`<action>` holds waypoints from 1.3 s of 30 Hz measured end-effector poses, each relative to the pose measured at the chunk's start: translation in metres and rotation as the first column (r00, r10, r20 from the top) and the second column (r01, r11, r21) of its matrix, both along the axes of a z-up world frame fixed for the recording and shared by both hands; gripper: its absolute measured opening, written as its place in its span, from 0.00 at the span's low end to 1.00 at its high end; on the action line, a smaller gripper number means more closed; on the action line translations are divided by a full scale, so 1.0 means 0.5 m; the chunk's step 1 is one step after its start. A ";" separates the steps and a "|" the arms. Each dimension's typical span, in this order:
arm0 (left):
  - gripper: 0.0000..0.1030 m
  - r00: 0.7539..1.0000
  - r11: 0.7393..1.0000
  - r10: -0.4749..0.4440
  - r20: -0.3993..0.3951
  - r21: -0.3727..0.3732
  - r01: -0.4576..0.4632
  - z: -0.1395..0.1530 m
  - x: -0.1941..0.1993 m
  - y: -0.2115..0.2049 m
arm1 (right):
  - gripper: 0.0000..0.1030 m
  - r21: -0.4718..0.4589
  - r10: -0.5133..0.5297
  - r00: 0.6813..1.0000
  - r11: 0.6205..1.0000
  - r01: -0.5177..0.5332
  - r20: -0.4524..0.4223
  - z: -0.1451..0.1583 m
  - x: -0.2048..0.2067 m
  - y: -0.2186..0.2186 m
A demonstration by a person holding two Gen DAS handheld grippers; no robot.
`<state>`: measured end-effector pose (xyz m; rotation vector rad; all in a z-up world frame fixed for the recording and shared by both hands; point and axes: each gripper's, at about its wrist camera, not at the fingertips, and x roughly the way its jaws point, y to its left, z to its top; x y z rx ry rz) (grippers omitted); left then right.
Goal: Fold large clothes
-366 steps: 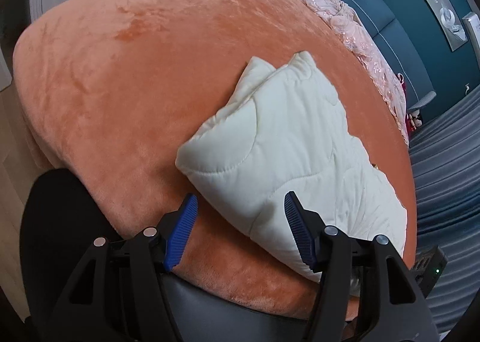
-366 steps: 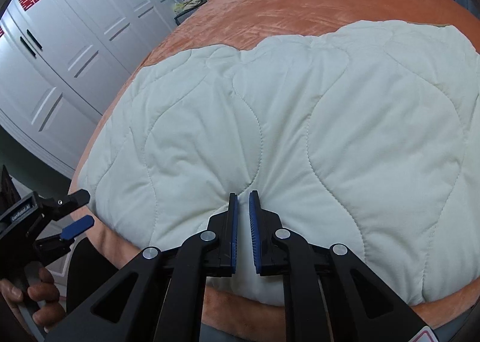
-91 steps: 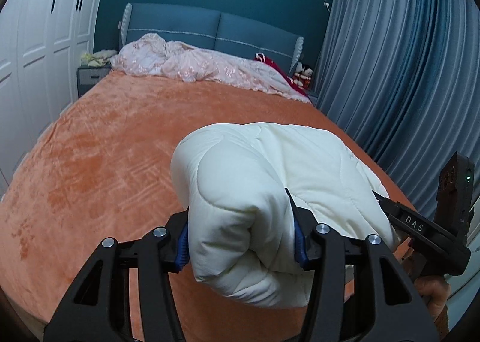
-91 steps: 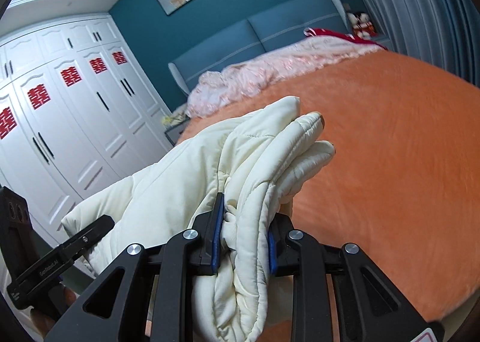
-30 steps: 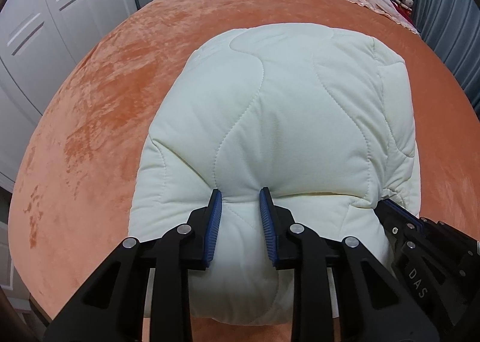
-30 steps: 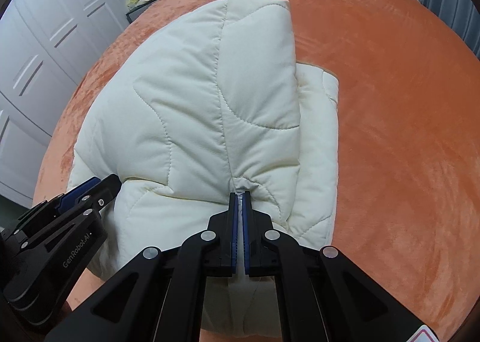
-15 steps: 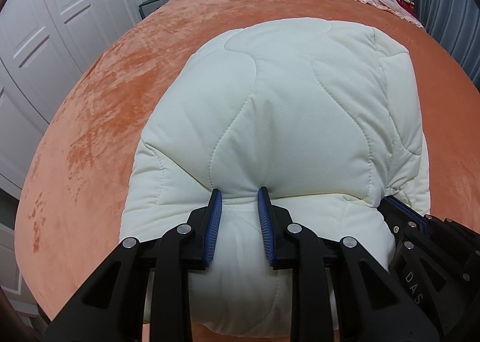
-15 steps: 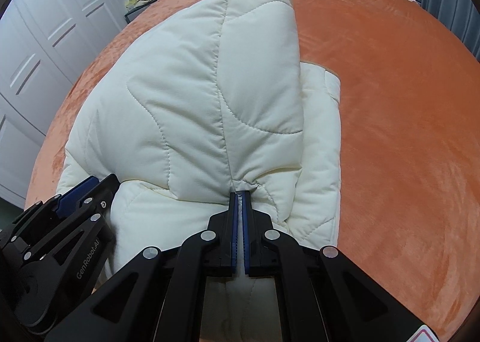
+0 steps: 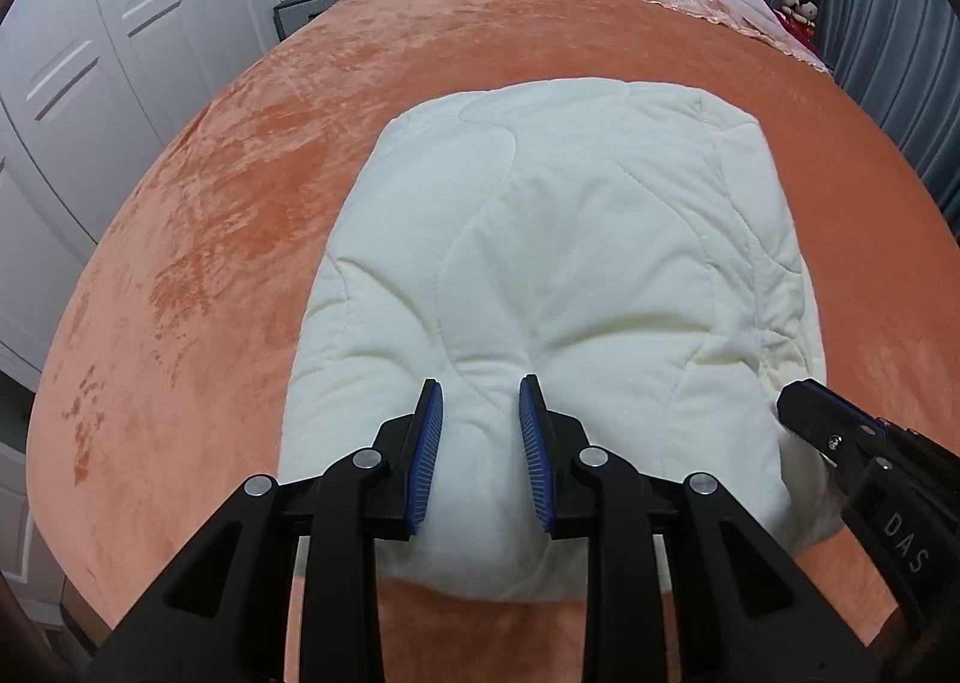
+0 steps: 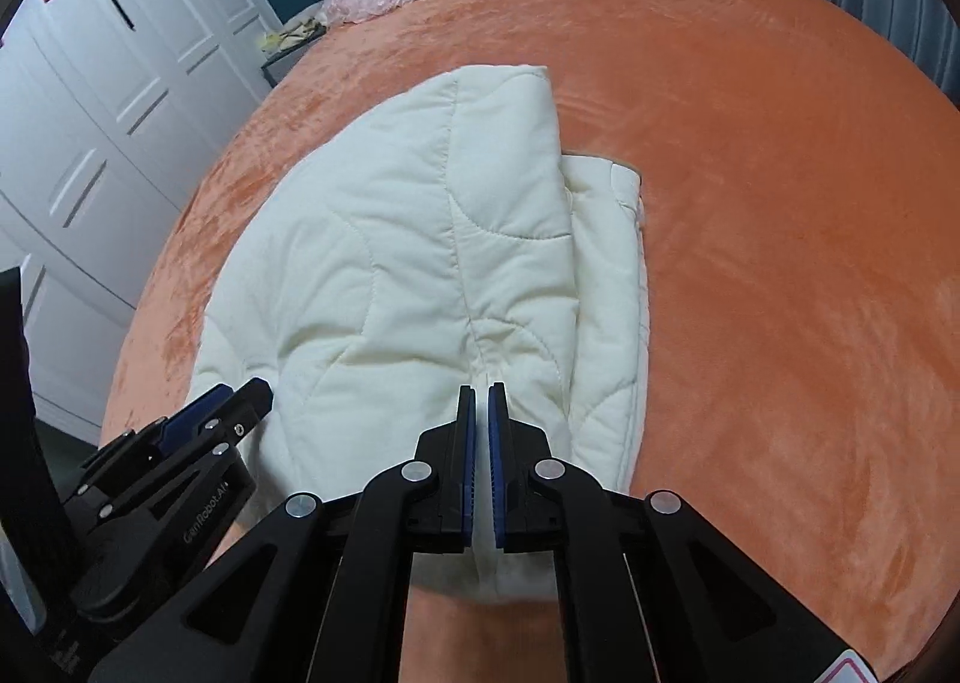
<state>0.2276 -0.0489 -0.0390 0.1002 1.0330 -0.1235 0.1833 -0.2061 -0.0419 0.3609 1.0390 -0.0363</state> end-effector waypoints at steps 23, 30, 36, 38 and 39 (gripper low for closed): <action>0.25 0.998 0.997 0.039 -0.049 -0.060 -0.042 -0.008 -0.054 0.064 | 0.08 -0.067 0.016 1.000 0.998 -0.018 -0.019 0.010 0.008 0.014; 0.25 0.996 0.997 0.065 0.054 -0.048 -0.062 0.085 0.101 0.084 | 0.08 -0.033 -0.073 0.995 0.997 0.075 0.067 0.105 0.178 -0.052; 0.25 0.998 0.993 0.059 -0.002 -0.105 -0.059 0.048 0.219 0.060 | 0.08 -0.022 -0.102 0.994 0.994 0.103 0.034 0.067 0.298 -0.055; 0.25 0.998 0.993 0.059 -0.027 -0.105 -0.061 0.011 0.241 0.049 | 0.07 -0.043 -0.111 0.994 0.993 0.111 -0.001 0.024 0.323 -0.056; 0.25 0.998 0.993 0.060 -0.024 -0.101 -0.062 -0.005 0.245 0.043 | 0.05 -0.055 -0.116 0.993 0.992 0.115 -0.021 0.000 0.332 -0.057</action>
